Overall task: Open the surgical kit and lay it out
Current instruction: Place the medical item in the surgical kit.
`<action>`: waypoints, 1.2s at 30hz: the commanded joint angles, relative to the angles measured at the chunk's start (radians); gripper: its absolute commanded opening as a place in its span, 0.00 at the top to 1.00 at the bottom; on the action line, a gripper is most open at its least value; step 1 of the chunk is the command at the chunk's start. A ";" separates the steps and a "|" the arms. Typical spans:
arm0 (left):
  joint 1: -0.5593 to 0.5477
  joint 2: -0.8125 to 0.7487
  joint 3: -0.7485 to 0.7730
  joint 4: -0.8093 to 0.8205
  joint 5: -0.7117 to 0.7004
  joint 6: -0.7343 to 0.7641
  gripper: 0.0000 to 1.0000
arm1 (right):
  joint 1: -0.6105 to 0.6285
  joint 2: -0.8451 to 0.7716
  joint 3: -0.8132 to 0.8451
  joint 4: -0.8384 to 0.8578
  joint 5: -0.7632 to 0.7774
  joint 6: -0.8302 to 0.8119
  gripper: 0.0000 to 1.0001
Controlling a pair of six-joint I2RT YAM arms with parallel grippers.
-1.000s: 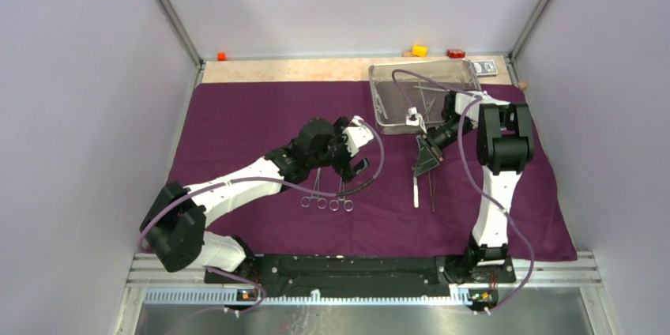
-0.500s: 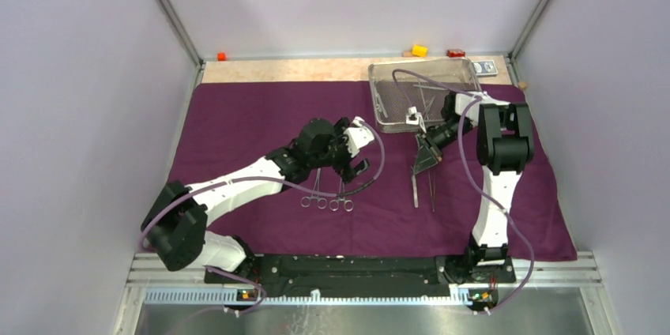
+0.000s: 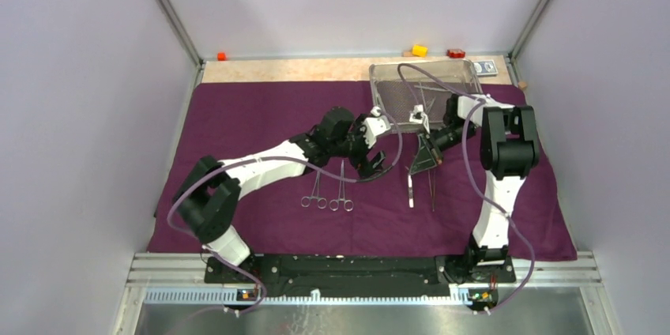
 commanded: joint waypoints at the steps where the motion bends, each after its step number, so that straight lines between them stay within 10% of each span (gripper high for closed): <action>1: -0.002 0.098 0.106 -0.004 0.193 -0.203 0.04 | -0.003 -0.115 -0.016 -0.057 -0.142 -0.117 1.00; 16: -0.039 0.317 0.151 0.177 0.362 -0.487 0.08 | -0.003 -0.162 -0.045 -0.059 -0.189 -0.111 1.00; 36: -0.038 0.422 0.145 0.376 0.494 -0.634 0.62 | -0.003 -0.155 -0.055 -0.055 -0.195 -0.112 1.00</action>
